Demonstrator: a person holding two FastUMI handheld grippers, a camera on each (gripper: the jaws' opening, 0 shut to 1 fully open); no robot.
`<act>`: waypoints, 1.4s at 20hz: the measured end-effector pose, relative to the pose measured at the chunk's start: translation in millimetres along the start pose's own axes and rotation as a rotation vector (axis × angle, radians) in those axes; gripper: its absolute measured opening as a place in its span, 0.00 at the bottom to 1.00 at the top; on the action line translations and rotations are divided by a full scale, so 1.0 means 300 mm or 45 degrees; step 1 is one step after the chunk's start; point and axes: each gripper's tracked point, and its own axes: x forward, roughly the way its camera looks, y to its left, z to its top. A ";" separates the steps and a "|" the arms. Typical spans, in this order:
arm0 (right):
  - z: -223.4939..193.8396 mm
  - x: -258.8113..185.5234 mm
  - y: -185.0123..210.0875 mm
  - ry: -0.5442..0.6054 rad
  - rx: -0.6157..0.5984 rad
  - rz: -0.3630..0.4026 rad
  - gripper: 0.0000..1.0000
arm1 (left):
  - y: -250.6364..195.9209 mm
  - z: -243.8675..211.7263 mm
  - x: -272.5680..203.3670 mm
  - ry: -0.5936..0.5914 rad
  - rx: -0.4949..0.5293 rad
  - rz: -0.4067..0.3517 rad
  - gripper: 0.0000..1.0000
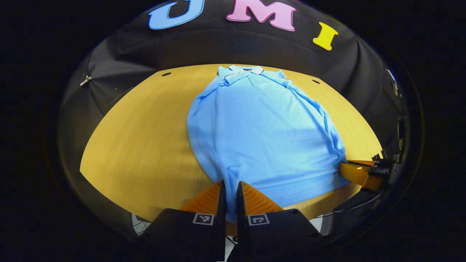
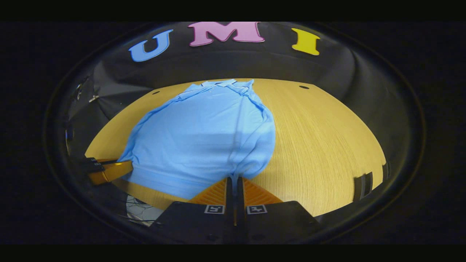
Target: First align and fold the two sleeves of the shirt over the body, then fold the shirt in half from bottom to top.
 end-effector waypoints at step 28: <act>0.851 0.215 0.012 -0.525 -0.033 0.138 0.05 | -0.067 0.849 0.141 -0.391 -0.141 -0.171 0.11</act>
